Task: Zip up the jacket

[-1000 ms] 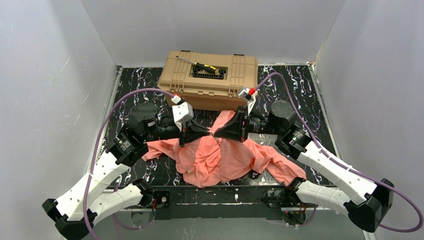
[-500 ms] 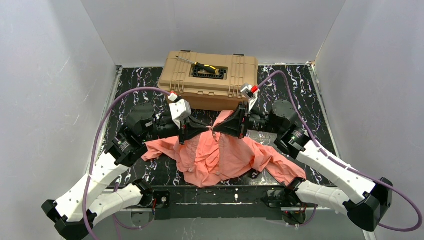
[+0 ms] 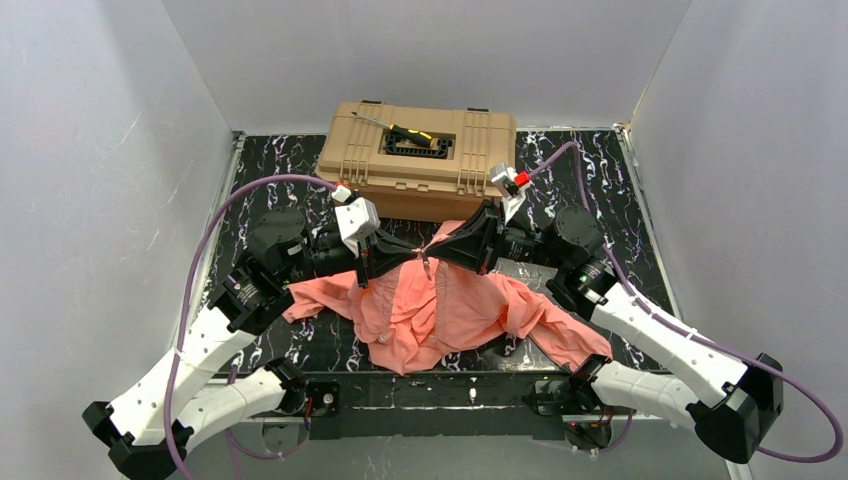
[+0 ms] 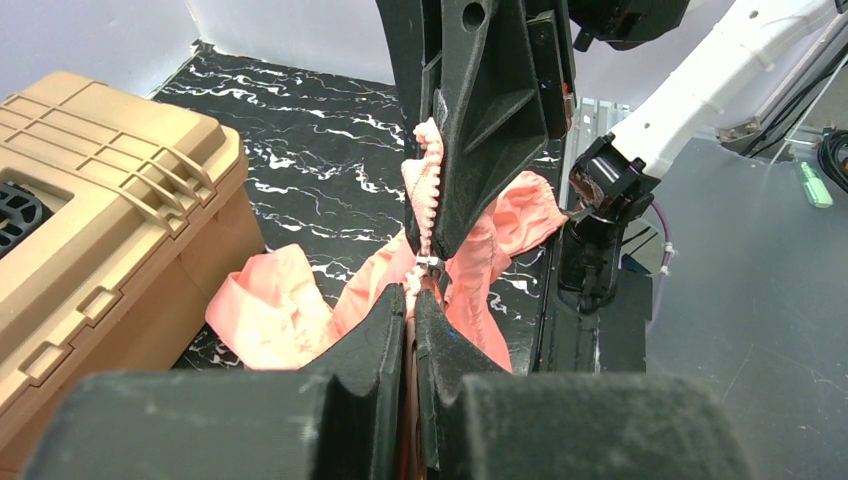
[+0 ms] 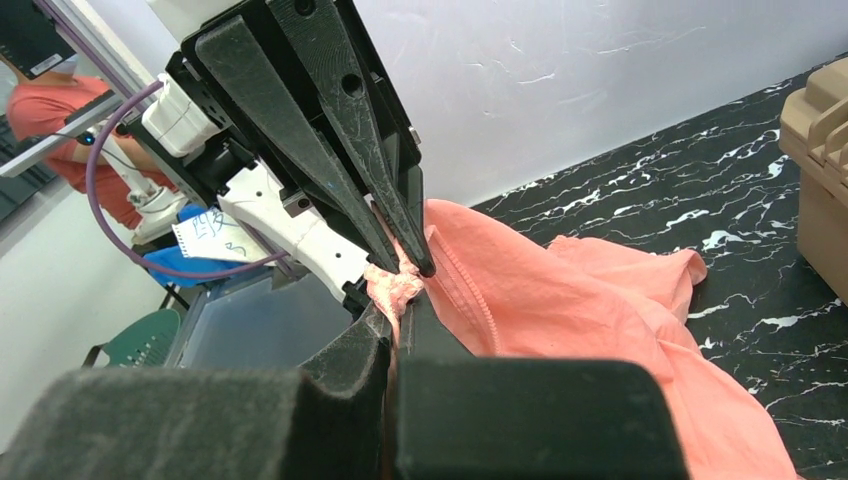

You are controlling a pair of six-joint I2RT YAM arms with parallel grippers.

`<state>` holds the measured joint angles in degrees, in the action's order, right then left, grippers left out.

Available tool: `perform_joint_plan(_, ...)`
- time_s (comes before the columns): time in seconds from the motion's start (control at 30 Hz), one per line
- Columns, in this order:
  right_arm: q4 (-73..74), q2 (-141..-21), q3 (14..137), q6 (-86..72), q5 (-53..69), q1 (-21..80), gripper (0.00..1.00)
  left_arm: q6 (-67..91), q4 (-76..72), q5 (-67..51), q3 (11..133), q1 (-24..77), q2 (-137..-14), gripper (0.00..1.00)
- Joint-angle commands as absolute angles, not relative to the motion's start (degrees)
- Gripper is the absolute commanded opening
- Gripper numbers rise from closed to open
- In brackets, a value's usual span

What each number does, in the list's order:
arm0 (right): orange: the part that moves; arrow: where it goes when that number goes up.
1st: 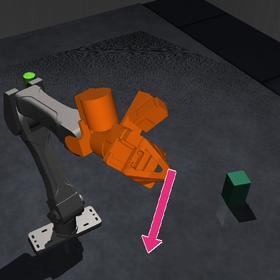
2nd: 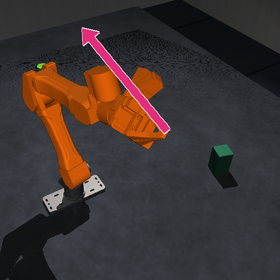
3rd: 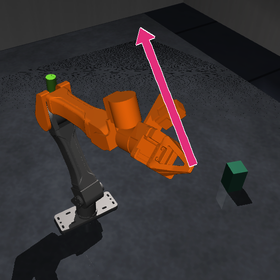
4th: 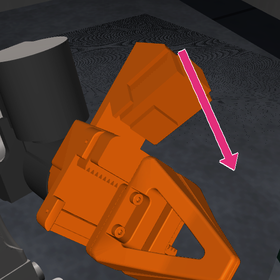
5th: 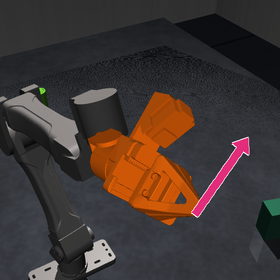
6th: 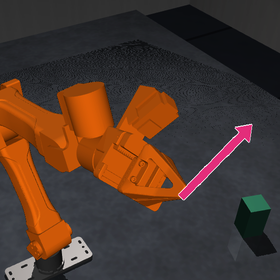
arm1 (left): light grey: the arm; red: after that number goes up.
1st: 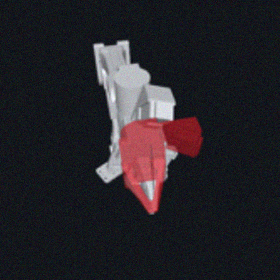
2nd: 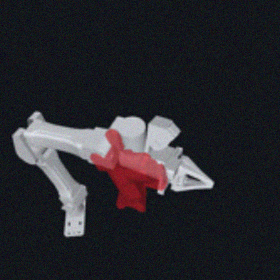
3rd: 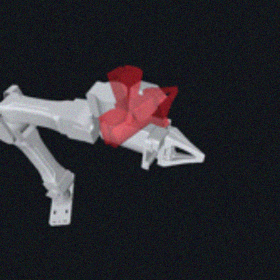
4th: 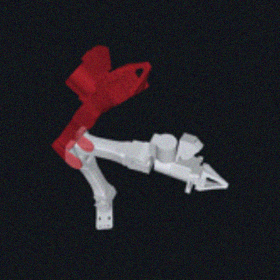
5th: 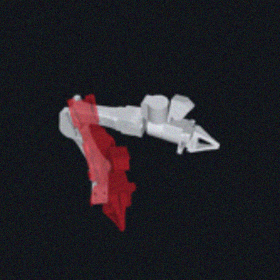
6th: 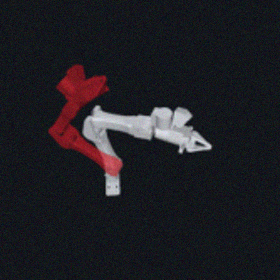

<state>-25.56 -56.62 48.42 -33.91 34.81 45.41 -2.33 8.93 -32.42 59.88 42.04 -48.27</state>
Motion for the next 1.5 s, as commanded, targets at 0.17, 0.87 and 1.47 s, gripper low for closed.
perform_joint_plan(0.17, -34.8, -55.8, 48.7, -34.3, 33.6, 45.6, 0.01, -3.0, 9.1, -37.5, 60.8, 42.1, -48.0, 0.00)
perform_joint_plan(0.87, -17.9, -61.2, 60.6, -37.2, 32.3, 45.6, 0.01, -22.7, 13.5, -23.2, 61.5, 42.6, -44.3, 0.88)
perform_joint_plan(1.47, -4.7, -67.3, 69.4, -46.2, 31.5, 44.0, 0.01, -61.6, 9.1, -14.1, 55.4, 50.4, -44.7, 0.91)
